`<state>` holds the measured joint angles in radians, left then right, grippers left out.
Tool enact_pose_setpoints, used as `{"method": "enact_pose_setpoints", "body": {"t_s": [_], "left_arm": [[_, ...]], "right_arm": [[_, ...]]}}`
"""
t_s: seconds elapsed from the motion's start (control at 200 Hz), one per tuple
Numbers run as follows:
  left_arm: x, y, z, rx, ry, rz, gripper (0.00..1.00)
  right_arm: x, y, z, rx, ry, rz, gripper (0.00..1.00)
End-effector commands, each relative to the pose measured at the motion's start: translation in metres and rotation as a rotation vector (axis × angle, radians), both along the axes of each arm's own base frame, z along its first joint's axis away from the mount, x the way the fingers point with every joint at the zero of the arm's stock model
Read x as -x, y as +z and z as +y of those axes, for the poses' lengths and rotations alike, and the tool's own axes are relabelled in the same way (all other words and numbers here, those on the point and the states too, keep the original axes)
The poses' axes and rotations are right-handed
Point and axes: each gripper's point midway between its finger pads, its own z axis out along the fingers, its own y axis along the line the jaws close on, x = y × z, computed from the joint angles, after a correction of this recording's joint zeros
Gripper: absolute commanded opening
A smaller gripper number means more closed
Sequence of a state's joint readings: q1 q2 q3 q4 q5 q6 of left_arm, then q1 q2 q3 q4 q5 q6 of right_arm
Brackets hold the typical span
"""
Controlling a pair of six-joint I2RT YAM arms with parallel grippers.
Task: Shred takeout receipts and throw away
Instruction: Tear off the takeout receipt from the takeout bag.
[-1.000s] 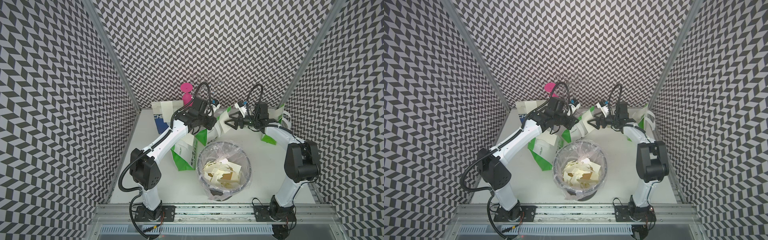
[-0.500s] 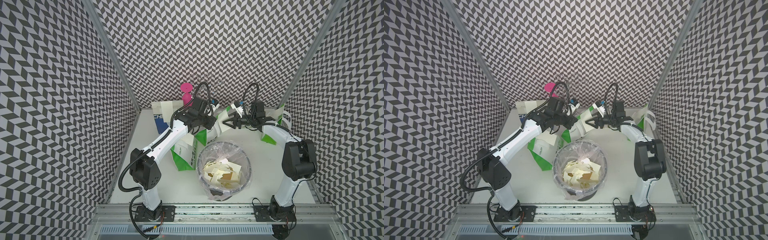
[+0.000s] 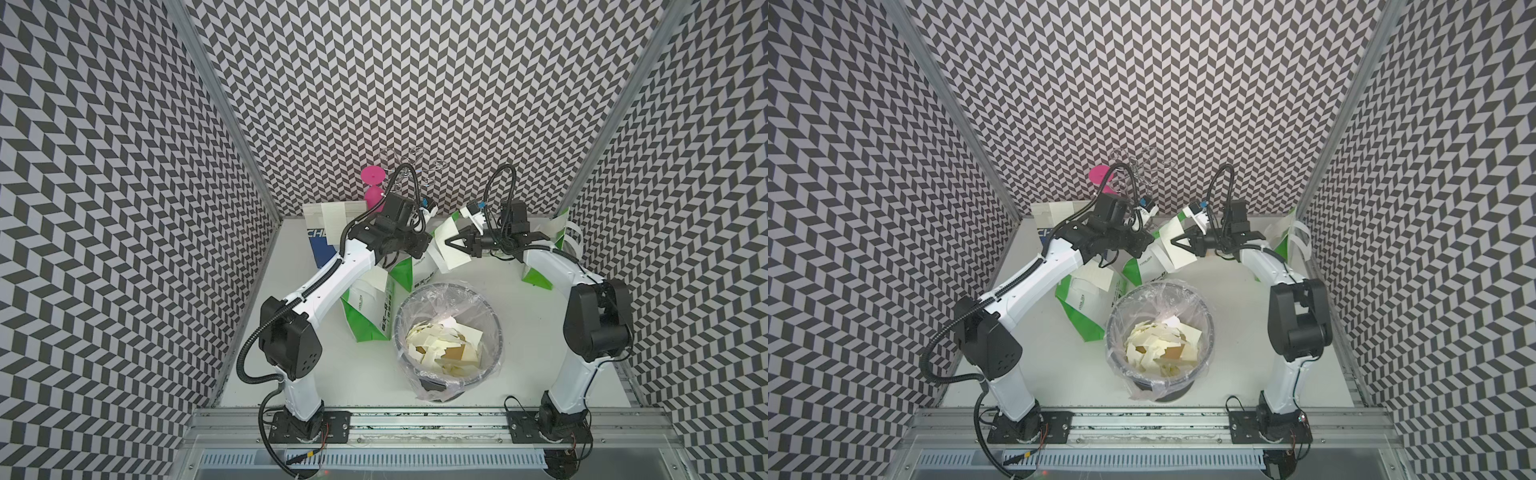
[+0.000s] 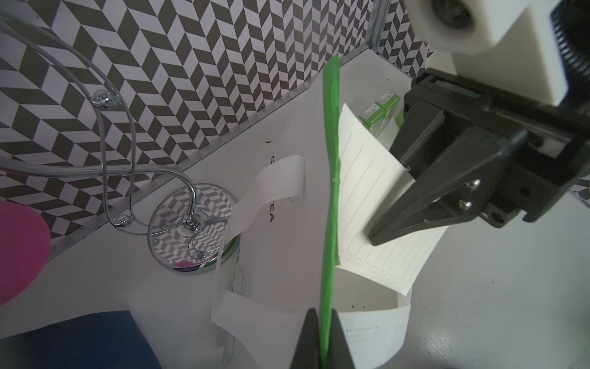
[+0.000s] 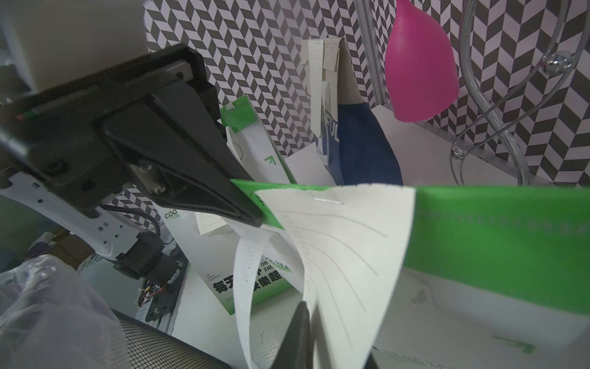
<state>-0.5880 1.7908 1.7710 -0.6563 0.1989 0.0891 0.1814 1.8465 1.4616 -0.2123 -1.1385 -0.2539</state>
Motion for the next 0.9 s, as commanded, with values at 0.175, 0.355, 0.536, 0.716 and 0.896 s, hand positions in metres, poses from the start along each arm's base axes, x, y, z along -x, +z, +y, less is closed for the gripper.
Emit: {"method": "enact_pose_setpoints", "body": {"t_s": [0.175,0.355,0.536,0.716,0.896], "left_arm": [[0.003,0.003,0.016,-0.027,0.025,-0.003,0.00],[0.003,0.002,0.015,-0.025,0.023,0.000,0.00],[0.003,0.002,0.015,-0.024,0.021,0.001,0.00],[0.001,-0.005,0.020,-0.049,0.041,0.008,0.00],[0.000,-0.009,0.024,-0.054,0.054,0.017,0.00]], "right_arm": [[0.005,0.040,-0.004,0.012,-0.033,-0.149,0.10],[0.006,0.050,-0.005,0.005,-0.036,-0.169,0.06],[0.012,0.059,-0.004,-0.017,-0.013,-0.179,0.00],[0.025,0.074,-0.004,-0.050,0.011,-0.213,0.00],[0.035,0.091,-0.005,-0.087,0.024,-0.255,0.00]]}}
